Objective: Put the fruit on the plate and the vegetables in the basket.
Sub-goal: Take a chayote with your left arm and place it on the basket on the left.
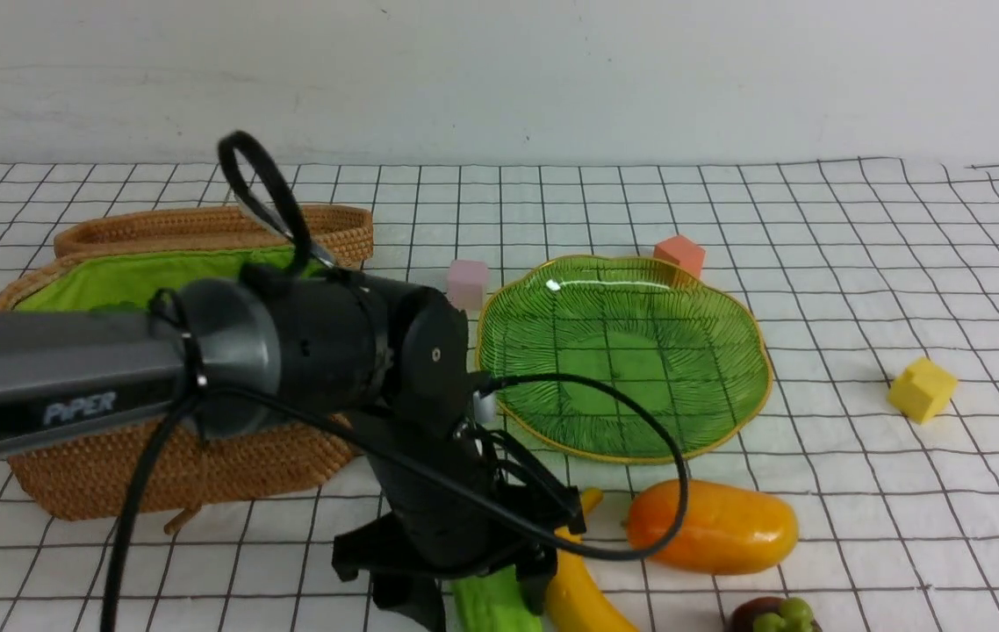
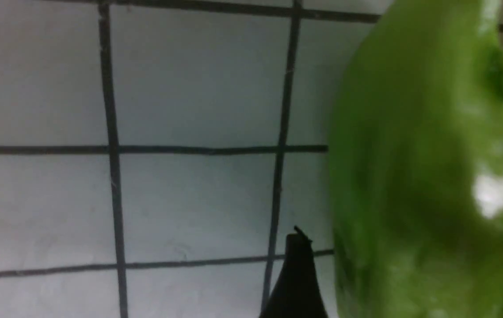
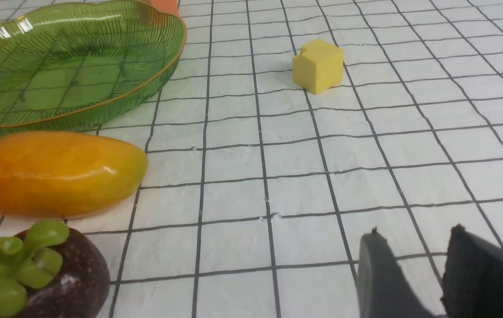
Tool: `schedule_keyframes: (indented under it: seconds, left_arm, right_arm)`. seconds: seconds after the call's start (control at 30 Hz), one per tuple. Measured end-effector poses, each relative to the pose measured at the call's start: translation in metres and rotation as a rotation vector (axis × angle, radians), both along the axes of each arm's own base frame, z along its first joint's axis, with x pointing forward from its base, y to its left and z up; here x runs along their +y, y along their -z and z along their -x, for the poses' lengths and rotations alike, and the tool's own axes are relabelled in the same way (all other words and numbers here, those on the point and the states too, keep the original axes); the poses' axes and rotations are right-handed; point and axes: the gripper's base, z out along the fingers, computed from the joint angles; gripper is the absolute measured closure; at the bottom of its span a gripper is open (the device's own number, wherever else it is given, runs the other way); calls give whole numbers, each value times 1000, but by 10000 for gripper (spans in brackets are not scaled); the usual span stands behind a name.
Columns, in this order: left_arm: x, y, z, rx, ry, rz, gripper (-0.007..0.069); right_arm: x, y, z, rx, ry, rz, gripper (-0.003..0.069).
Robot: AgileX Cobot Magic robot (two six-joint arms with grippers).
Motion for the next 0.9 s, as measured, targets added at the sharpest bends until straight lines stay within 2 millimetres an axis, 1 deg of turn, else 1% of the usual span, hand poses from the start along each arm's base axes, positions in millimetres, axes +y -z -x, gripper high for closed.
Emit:
schedule_keyframes:
  seconds: [0.03,0.07,0.13,0.17,0.2,0.23,0.27,0.33,0.37,0.4,0.43,0.5,0.53,0.57,0.6,0.67,0.7,0.73,0.77,0.8,0.83,0.9]
  left_arm:
    - [0,1,0,1,0,-1,79]
    - [-1,7,-1,13,0,-10,93]
    - [-1,7,-1,12,-1,-10,109]
    - [-1,7,-1,12,-1,-10,124]
    - [-1,5,-1,13,2,-11,168]
    - [-1,5,-1,12,3,-11,172]
    - [0,1,0,14,14,-23,186]
    - [2,-11,-1,5,38,-44,186]
    - [5,-22,-1,-21,58,-60,186]
    - [5,-25,-2,-23,61,-64,186]
    - [8,-38,-2,-51,75,-75,186]
    - [21,-85,-6,-140,82,-100,186]
    - [30,-106,-8,-188,76,-113,186]
    - [32,-108,-8,-196,73,-114,186]
    - [52,-144,-12,-297,41,-161,186]
    - [81,-184,-16,-434,-57,-218,186]
    - [94,-200,-16,-491,-114,-239,186]
    - [99,-204,-17,-504,-144,-242,186]
    - [126,-226,-19,-600,-276,-299,186]
    - [131,-228,-19,-605,-308,-303,186]
    - [152,-237,-21,-643,-423,-352,186]
    - [170,-238,-26,-643,-544,-376,186]
  right_arm:
    - [0,0,0,0,0,0,420]
    - [0,0,0,0,0,0,420]
    - [0,0,0,0,0,0,420]
    - [0,0,0,0,0,0,420]
    - [0,0,0,0,0,0,420]
    - [0,0,0,0,0,0,420]
    - [0,0,0,0,0,0,420]
    - [0,0,0,0,0,0,420]
    - [0,0,0,0,0,0,420]
    - [0,0,0,0,0,0,420]
    - [0,0,0,0,0,0,420]
    - [0,0,0,0,0,0,420]
    - [0,0,0,0,0,0,420]
    - [0,0,0,0,0,0,420]
    - [0,0,0,0,0,0,420]
    - [0,0,0,0,0,0,420]
    - [0,0,0,0,0,0,420]
    - [0,0,0,0,0,0,420]
    - [0,0,0,0,0,0,420]
    - [0,0,0,0,0,0,420]
    - [0,0,0,0,0,0,420]
    - [0,0,0,0,0,0,420]
